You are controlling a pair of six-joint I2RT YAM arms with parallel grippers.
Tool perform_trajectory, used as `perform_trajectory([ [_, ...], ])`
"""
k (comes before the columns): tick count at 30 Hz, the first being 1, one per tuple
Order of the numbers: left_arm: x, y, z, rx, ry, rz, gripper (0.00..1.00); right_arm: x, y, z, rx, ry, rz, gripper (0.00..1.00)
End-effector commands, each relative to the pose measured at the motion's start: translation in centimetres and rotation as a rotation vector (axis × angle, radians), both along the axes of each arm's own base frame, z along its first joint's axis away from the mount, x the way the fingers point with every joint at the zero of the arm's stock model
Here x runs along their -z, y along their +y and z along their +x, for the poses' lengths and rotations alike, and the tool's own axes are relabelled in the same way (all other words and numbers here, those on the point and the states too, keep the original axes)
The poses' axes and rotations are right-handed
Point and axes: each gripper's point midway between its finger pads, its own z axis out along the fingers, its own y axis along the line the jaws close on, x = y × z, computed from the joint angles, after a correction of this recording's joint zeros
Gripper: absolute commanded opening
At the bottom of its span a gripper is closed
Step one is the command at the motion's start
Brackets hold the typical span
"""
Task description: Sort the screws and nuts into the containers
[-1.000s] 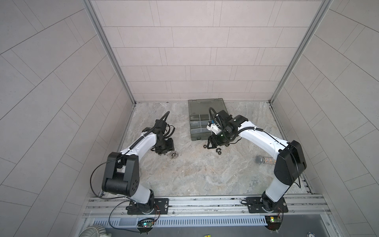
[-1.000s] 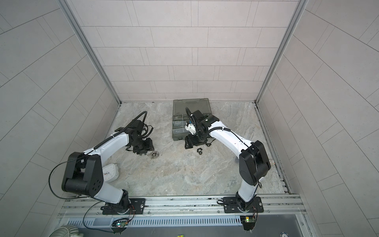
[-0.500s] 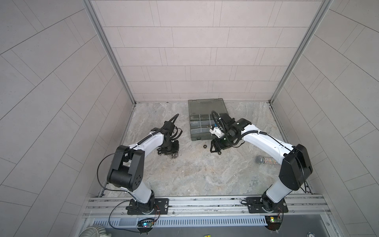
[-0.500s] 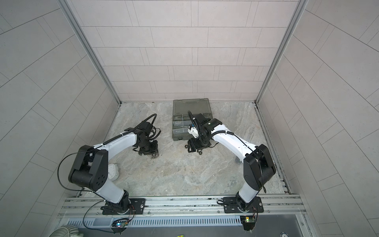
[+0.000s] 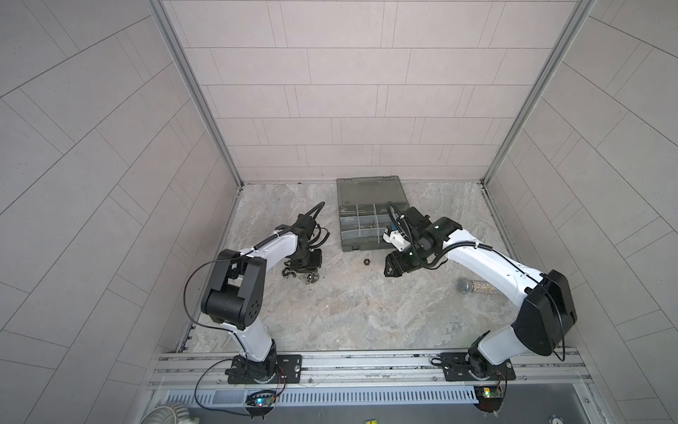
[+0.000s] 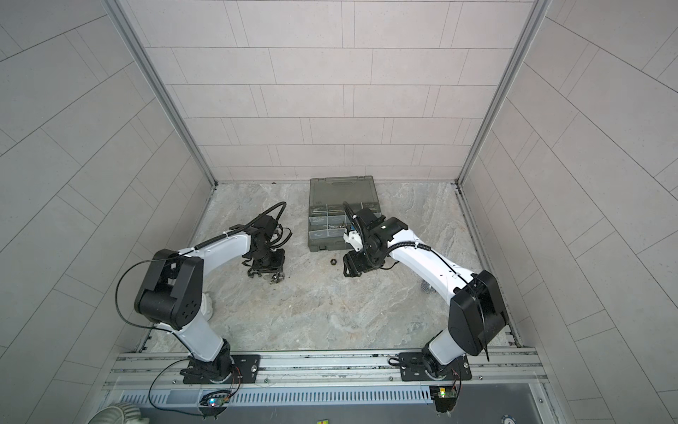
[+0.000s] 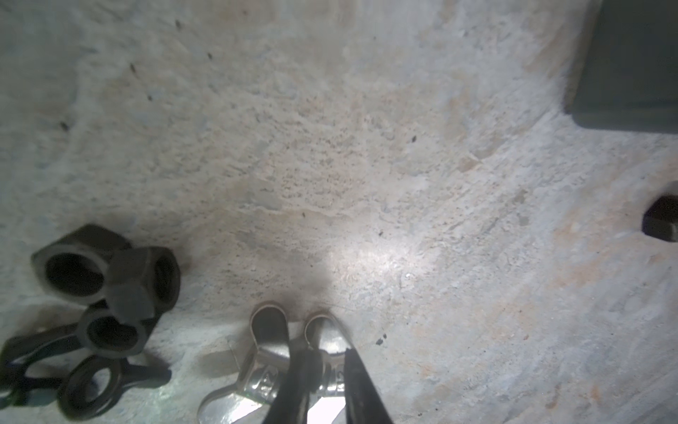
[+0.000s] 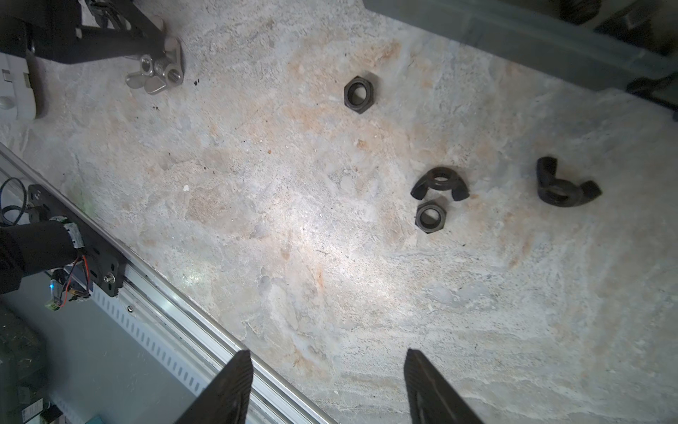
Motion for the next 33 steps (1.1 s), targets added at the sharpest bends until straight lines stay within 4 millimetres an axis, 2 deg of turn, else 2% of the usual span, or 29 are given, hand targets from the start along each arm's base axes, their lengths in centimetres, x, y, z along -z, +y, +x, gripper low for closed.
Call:
perform_trajectory([
  [1, 0.3, 0.1, -0.3, 0.032, 0.022, 0.023, 0.2, -0.6, -1.2, -0.5, 0.012, -0.011, -0.022, 0.67],
  [5, 0.9, 0.2, -0.7, 0.04, 0.037, 0.034, 0.18, -0.6, -1.7, -0.3, 0.024, -0.011, -0.022, 0.67],
  [21, 0.6, 0.6, -1.7, 0.037, 0.04, 0.055, 0.18, -0.3, -2.1, 0.0, 0.029, -0.002, -0.021, 0.67],
  [24, 0.7, 0.5, -1.9, 0.038, 0.047, 0.054, 0.0, -0.1, -2.1, -0.2, 0.03, 0.001, -0.02, 0.67],
  [33, 0.2, 0.0, -1.5, 0.047, 0.036, 0.043, 0.0, 0.0, -2.3, -0.3, 0.039, -0.002, -0.018, 0.67],
])
